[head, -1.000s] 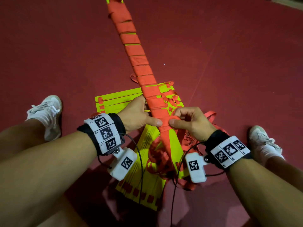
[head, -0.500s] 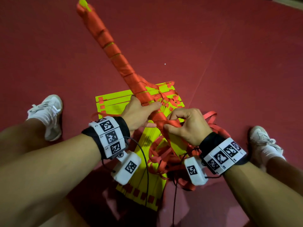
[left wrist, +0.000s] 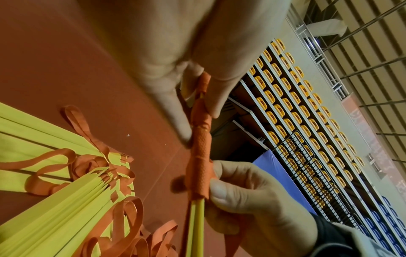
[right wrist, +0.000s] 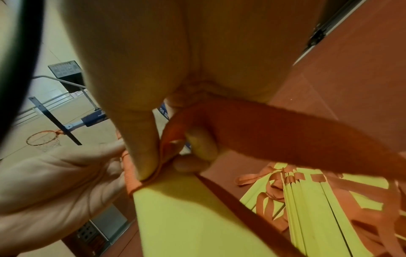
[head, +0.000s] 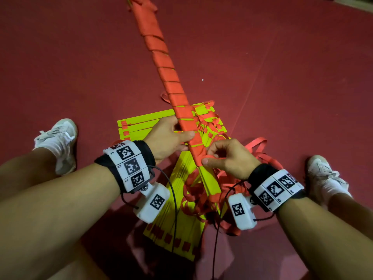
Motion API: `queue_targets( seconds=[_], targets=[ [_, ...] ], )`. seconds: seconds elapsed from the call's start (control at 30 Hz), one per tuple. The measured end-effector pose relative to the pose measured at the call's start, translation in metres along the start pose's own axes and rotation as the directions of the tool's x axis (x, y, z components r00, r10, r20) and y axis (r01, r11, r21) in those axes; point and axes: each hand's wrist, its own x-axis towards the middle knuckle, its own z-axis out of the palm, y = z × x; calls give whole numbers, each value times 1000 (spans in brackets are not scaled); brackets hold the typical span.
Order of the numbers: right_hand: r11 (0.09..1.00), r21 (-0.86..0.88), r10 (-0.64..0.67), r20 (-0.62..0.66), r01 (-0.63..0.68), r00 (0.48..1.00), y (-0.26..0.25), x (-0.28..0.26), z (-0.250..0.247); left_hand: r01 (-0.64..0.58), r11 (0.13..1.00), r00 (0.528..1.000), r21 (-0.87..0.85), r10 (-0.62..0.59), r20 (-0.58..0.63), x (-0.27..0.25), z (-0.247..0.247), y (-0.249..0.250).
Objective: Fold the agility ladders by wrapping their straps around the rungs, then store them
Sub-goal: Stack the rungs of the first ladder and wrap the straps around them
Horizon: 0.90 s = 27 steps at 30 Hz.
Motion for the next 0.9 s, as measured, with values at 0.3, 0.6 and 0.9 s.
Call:
queue_targets(
  seconds=[0.3, 0.6, 0.9],
  targets=[
    [965, 251, 85, -37, -73, 996, 3, 2, 7, -69, 997, 998, -46, 70, -1, 1, -3, -1],
    [985, 171, -20, -92, 36, 996, -17, -6, 18, 34, 999, 996, 14, -33, -84, 1, 0, -6],
    [996, 78, -42, -13, 43, 999, -18, -6, 19, 62, 992, 994, 108, -52, -94, 3, -2, -11]
  ],
)
